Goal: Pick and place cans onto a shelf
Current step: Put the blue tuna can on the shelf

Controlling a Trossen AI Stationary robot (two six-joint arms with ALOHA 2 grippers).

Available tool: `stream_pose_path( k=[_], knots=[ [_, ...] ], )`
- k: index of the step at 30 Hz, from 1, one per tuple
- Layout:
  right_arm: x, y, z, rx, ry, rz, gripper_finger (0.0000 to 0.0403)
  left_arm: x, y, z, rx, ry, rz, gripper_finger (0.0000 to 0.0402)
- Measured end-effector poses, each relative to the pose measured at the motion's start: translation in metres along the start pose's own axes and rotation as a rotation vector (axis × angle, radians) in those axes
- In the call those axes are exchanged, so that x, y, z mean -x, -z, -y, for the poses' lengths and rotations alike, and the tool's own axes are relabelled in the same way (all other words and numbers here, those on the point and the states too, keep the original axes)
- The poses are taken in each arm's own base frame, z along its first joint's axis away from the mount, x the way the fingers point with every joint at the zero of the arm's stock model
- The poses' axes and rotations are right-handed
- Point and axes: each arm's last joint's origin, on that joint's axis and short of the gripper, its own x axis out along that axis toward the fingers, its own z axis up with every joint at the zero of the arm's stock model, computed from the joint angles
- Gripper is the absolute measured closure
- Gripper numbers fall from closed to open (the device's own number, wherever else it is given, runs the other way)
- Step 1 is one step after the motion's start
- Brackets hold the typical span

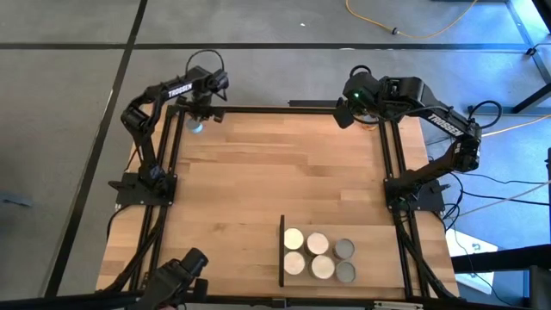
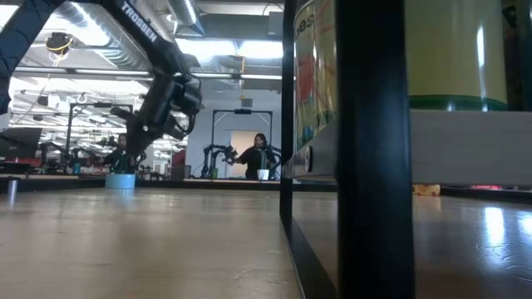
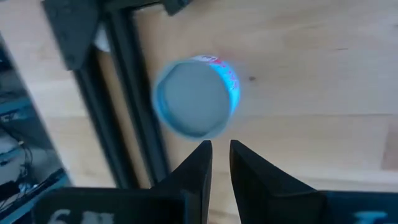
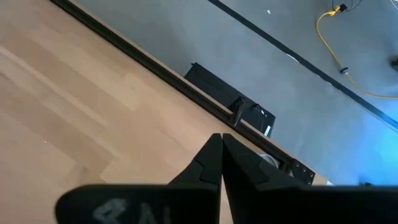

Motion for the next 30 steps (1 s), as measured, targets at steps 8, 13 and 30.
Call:
stream_pose_path(
  k=[8,13,30],
  knots=[
    [0.0,-0.001,-0.001,-0.008,-0.005,0.01,0.0389,-0.019,-0.006,0.0,0.04,0.067,0.047,0.0353],
    [0.0,-0.001,-0.001,-0.008,-0.005,0.01,0.0389,-0.02,-0.008,-0.004,0.058,0.036,0.063,0.0353],
    [0.0,-0.001,-0.001,-0.007,-0.004,0.009,0.0389,-0.024,-0.011,-0.007,0.13,0.039,0.047,0.0353]
  ],
)
